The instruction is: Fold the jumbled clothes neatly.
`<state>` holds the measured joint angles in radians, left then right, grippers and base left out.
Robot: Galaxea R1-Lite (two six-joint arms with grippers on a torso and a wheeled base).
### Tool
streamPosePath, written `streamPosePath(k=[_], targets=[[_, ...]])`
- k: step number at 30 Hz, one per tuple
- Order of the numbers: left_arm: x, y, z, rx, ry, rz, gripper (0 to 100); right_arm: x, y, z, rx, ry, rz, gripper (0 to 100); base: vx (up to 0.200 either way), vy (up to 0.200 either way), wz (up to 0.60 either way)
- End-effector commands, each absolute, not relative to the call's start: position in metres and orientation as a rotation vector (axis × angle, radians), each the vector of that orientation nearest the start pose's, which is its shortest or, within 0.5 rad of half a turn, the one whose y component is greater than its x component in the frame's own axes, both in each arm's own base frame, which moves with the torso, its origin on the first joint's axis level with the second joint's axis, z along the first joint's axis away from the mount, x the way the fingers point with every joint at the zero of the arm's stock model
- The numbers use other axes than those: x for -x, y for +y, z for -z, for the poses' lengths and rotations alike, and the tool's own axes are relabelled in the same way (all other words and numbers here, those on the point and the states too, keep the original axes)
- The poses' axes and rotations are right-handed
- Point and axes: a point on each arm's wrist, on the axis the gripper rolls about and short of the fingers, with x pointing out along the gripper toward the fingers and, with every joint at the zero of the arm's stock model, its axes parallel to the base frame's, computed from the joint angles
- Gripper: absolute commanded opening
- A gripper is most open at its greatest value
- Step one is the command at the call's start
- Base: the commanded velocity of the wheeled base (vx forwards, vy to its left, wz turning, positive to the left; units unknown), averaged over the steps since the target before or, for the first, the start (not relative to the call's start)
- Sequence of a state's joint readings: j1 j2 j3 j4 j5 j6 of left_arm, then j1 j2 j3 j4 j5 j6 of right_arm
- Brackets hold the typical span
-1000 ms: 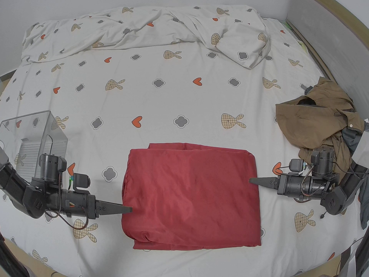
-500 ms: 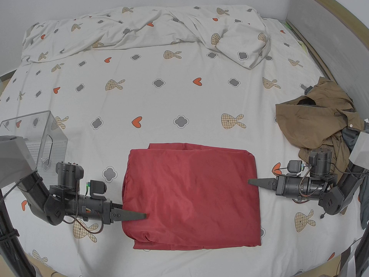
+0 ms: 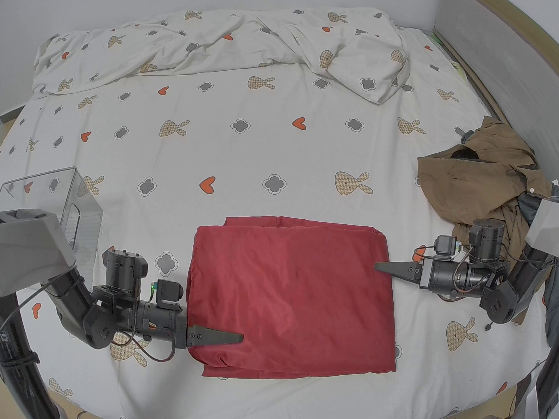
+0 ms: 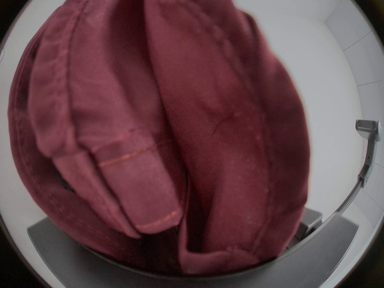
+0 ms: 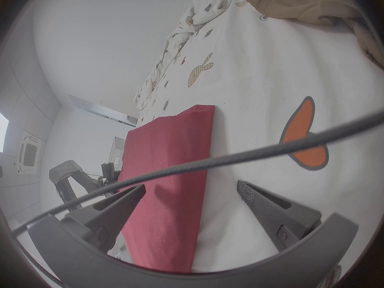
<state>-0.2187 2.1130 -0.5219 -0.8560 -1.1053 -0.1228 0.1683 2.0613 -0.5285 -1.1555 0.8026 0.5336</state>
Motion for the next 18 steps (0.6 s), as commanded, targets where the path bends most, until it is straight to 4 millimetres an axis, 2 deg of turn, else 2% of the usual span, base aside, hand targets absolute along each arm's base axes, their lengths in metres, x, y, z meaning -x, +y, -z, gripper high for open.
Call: streamPosePath(k=[1, 10, 16, 18], targets=[[-0.283, -0.086, -0.017, 0.440, 0.803, 1.225, 100, -0.307, 0.069, -0.059, -0.629, 0.609, -0.878, 100, 0.000, 0.000, 0.00], [-0.287, -0.094, -0.024, 0.445, 0.795, 1.243, 100, -0.320, 0.071, -0.028, -0.650, 0.592, -0.913, 100, 0.000, 0.000, 0.00], [-0.286, -0.103, -0.027, 0.439, 0.796, 1.268, 100, -0.326, 0.077, -0.028, -0.680, 0.595, -0.922, 100, 0.000, 0.000, 0.00], [-0.285, -0.106, -0.027, 0.435, 0.798, 1.277, 100, -0.330, 0.084, -0.033, -0.684, 0.587, -0.955, 100, 0.000, 0.000, 0.00]])
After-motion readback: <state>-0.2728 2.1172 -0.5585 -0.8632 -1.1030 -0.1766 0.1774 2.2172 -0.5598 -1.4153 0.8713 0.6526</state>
